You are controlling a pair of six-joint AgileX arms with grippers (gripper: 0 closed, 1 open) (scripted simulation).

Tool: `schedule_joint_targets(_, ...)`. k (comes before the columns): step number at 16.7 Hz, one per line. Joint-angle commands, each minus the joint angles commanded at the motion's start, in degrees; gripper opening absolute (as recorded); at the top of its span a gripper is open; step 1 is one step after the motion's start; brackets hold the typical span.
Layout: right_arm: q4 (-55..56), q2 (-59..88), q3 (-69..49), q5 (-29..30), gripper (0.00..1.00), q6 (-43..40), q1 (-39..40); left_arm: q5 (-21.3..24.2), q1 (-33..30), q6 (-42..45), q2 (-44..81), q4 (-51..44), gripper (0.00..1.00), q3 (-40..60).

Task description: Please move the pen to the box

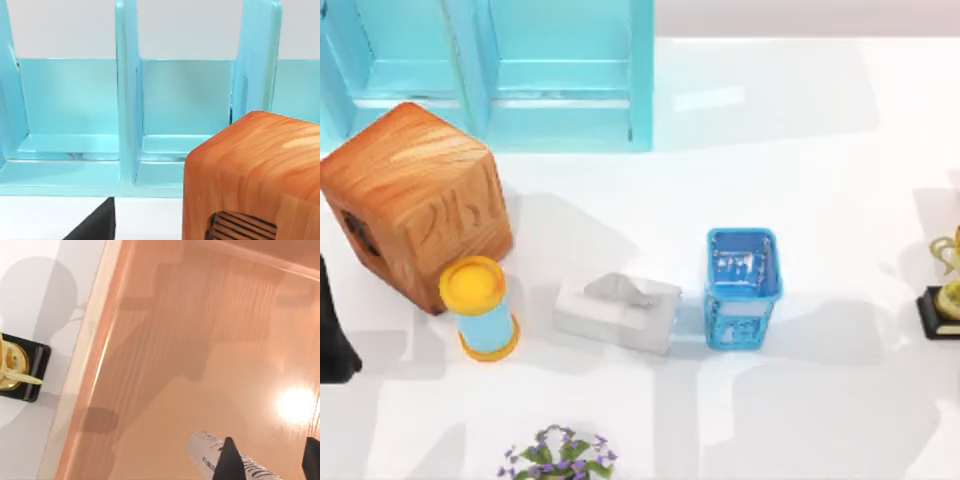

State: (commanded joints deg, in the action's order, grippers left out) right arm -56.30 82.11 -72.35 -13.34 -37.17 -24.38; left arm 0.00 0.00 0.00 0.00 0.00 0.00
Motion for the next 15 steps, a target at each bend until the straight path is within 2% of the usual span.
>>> schedule_joint_targets(6, 1.9, 0.3, 1.9, 0.2, 0.00, 0.3, 0.4, 0.0, 0.0, 0.0, 0.0, 0.0, 1.00, 0.0)
schedule_joint_targets(15, 1.9, 0.3, 1.9, 0.2, 0.68, 0.3, 0.4, 0.0, 0.0, 0.0, 0.0, 0.0, 1.00, 0.0)
